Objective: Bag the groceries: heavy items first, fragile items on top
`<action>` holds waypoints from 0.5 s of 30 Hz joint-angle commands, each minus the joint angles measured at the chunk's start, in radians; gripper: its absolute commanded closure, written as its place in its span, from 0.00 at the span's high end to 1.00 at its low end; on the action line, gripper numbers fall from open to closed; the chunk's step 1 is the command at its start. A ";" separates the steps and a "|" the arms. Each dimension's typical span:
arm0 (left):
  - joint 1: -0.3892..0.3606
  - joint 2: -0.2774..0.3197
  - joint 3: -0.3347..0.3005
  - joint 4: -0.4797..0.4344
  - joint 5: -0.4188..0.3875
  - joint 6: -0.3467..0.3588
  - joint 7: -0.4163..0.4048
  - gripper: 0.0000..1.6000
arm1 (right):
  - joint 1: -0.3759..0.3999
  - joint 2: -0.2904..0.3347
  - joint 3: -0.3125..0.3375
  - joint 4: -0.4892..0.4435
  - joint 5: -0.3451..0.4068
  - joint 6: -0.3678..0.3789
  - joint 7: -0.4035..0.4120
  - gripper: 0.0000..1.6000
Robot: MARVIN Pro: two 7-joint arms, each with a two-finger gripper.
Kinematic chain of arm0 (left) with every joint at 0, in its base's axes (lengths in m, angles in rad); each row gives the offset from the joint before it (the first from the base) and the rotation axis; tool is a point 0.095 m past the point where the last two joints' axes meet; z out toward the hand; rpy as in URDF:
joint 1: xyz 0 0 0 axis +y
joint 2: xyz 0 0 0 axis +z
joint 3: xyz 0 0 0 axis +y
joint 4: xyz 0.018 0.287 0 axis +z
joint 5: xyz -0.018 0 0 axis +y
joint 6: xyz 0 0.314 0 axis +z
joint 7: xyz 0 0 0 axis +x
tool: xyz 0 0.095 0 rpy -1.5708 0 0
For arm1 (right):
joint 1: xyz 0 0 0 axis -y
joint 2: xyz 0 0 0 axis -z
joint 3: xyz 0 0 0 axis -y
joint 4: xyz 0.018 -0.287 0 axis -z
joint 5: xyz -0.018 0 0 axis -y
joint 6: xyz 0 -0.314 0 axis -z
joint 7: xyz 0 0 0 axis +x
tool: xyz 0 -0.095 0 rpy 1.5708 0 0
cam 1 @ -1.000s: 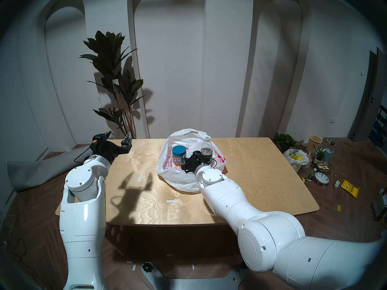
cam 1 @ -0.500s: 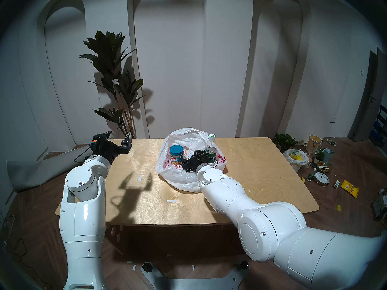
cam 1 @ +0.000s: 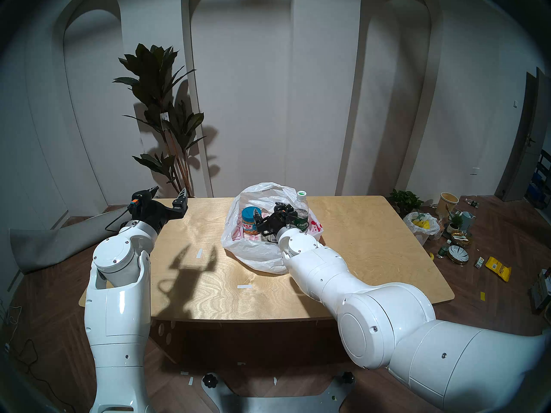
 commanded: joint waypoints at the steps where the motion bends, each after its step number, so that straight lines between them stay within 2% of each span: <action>1: -0.011 0.003 0.000 -0.019 0.001 -0.004 0.001 1.00 | 0.069 -0.040 0.017 -0.102 0.030 -0.066 0.020 1.00; 9: -0.011 0.004 0.001 -0.015 -0.001 -0.005 0.000 1.00 | 0.139 -0.019 0.071 -0.201 0.081 -0.141 0.020 1.00; 15: -0.011 0.005 0.001 -0.013 -0.003 -0.004 0.000 1.00 | 0.155 0.067 0.139 -0.274 0.113 -0.196 -0.011 1.00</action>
